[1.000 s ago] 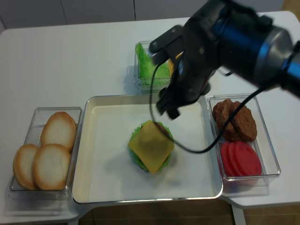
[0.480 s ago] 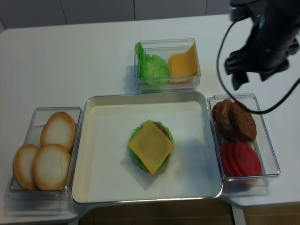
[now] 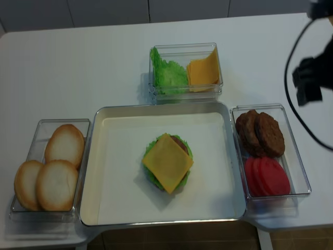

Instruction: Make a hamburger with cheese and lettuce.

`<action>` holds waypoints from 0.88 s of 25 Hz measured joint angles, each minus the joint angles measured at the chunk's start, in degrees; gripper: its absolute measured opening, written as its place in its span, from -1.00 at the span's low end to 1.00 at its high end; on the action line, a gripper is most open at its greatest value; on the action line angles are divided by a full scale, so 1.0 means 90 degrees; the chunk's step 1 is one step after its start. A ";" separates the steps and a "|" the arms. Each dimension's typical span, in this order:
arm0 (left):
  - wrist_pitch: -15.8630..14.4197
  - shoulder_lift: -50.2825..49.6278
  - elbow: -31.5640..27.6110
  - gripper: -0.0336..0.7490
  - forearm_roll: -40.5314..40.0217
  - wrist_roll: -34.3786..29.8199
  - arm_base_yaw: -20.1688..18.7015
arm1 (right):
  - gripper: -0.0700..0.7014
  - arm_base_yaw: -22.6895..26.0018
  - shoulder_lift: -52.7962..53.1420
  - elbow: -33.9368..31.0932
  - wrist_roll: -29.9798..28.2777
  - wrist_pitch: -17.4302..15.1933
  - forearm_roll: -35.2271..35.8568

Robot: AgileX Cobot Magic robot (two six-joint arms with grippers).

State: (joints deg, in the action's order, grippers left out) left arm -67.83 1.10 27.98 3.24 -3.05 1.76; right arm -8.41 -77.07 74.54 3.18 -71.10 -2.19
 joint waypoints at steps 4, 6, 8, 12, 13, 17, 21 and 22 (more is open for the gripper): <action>0.0000 0.0000 0.0000 0.29 0.0000 0.0000 0.0000 | 0.62 0.0000 0.1036 -0.1000 0.0025 -0.0012 0.0011; 0.0000 0.0000 0.0000 0.29 0.0000 0.0000 0.0000 | 0.62 0.0000 0.1657 -0.1433 0.0113 -0.0025 0.0011; 0.0000 0.0000 0.0000 0.29 0.0000 0.0000 0.0000 | 0.62 0.0000 0.2253 -0.1853 0.0167 -0.0036 0.0052; 0.0000 0.0000 0.0000 0.29 0.0000 0.0000 0.0000 | 0.62 0.0000 0.3568 -0.2527 0.0180 -0.0061 0.0157; 0.0000 0.0000 0.0000 0.29 0.0000 0.0000 0.0000 | 0.62 0.0000 0.3925 -0.2677 0.0185 -0.0087 0.0167; 0.0000 0.0000 0.0000 0.29 0.0000 0.0000 0.0000 | 0.62 0.0000 0.5330 -0.3141 0.0185 -0.0142 0.0167; 0.0000 0.0000 0.0000 0.29 0.0000 0.0000 0.0000 | 0.62 0.0000 0.6640 -0.3361 0.0194 -0.0194 0.0167; 0.0000 0.0000 0.0000 0.29 0.0000 0.0000 0.0000 | 0.62 0.0000 0.6898 -0.3409 0.0194 -0.0209 0.0167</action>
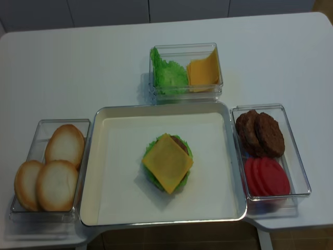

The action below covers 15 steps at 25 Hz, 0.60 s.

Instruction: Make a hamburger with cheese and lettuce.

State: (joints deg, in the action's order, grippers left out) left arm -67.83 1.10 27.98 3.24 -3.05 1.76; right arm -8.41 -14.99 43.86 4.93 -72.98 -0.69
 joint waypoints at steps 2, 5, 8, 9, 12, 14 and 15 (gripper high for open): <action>0.0000 0.0000 0.0000 0.29 0.0000 0.0000 0.0000 | 0.62 0.0000 0.0548 -0.0104 0.0000 -0.0025 0.0000; 0.0000 0.0000 0.0000 0.29 0.0000 0.0000 0.0000 | 0.62 0.0000 0.1140 -0.0223 0.0000 -0.0049 0.0000; 0.0000 0.0000 0.0000 0.29 0.0000 0.0000 0.0000 | 0.62 0.0000 0.1490 -0.0335 0.0000 -0.0065 0.0027; 0.0000 0.0000 0.0000 0.29 0.0000 0.0000 0.0000 | 0.62 0.0000 0.1572 -0.0408 0.0000 -0.0065 0.0076; 0.0000 0.0000 0.0000 0.29 0.0000 0.0000 0.0000 | 0.62 0.0000 0.1756 -0.0700 0.0000 -0.0065 0.0209; 0.0000 0.0000 0.0000 0.29 0.0000 0.0000 0.0000 | 0.62 0.0000 0.1781 -0.0923 0.0000 -0.0077 0.0236; 0.0000 0.0000 0.0000 0.29 0.0000 0.0000 0.0000 | 0.62 0.0000 0.1781 -0.1012 -0.0013 -0.0046 0.0236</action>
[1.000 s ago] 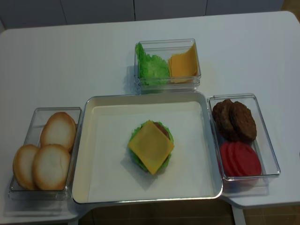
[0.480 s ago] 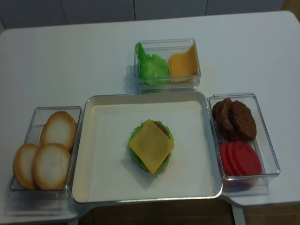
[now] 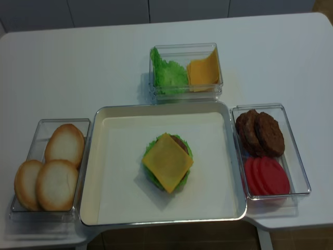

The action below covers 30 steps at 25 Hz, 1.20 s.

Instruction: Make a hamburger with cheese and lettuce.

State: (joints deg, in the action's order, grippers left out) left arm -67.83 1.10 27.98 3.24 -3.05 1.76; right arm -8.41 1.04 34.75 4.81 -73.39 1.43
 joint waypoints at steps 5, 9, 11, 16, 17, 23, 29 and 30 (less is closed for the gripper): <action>0.0000 0.0000 0.0000 0.29 0.0000 0.0000 0.0000 | 0.62 0.0000 0.0000 -0.0508 -0.0080 0.0449 0.0026; 0.0000 0.0000 0.0000 0.29 0.0000 0.0000 0.0000 | 0.62 0.0000 0.0000 -0.0714 -0.0130 0.0677 0.0086; 0.0000 0.0000 0.0000 0.29 0.0000 0.0000 0.0000 | 0.62 0.0000 0.0000 -0.0714 -0.0158 0.0753 0.0096; 0.0000 0.0000 0.0000 0.29 0.0000 0.0000 0.0000 | 0.62 0.0000 0.0000 -0.0784 -0.0535 0.0856 -0.0220; 0.0000 0.0000 0.0000 0.29 0.0000 0.0000 0.0000 | 0.62 0.0000 0.0000 -0.0802 -0.0535 0.0856 -0.0254; 0.0000 0.0000 0.0000 0.29 0.0000 0.0000 0.0000 | 0.62 0.0000 0.0000 -0.0817 -0.0584 0.0868 -0.0303; 0.0000 0.0000 0.0000 0.29 0.0000 0.0000 0.0000 | 0.62 0.0000 0.0000 -0.0817 -0.0584 0.0893 -0.0313; 0.0000 0.0000 0.0000 0.29 0.0000 0.0000 0.0000 | 0.62 0.0000 0.0000 -0.0817 -0.0584 0.0893 -0.0313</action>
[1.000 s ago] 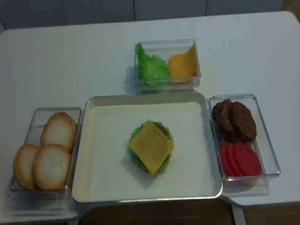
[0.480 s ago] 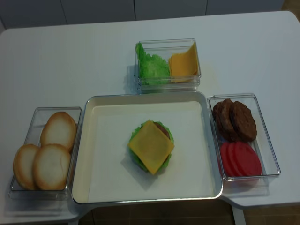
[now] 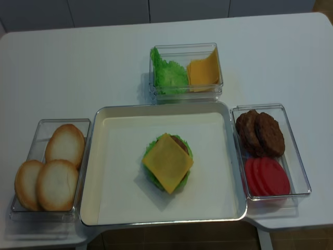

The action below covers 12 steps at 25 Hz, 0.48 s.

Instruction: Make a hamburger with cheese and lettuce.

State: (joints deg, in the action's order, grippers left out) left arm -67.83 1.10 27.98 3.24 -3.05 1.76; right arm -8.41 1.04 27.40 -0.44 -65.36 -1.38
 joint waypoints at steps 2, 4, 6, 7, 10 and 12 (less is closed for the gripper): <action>0.0000 0.0000 0.0000 0.29 0.0000 0.0000 0.0000 | 0.62 0.0000 0.0000 0.0000 0.0000 0.0000 0.0000; 0.0000 0.0000 0.0000 0.29 0.0000 0.0000 0.0000 | 0.62 0.0000 0.0000 0.0000 0.0000 0.0000 0.0000; 0.0000 0.0000 0.0000 0.29 0.0000 0.0000 0.0000 | 0.62 0.0042 0.0000 0.0000 0.0000 0.0000 0.0000; 0.0000 0.0000 0.0000 0.29 0.0000 0.0000 0.0000 | 0.62 0.0118 0.0000 0.0000 0.0000 0.0000 -0.0004; 0.0000 0.0000 0.0000 0.29 0.0000 0.0000 0.0000 | 0.62 0.0395 0.0000 0.0000 0.0000 0.0000 -0.0017; 0.0000 0.0000 0.0000 0.29 0.0000 0.0000 0.0000 | 0.62 0.0435 0.0000 0.0000 0.0000 0.0000 -0.0017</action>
State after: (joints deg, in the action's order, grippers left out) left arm -67.83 1.10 27.98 3.24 -3.05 1.76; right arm -4.49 1.04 27.40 -0.44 -65.36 -1.53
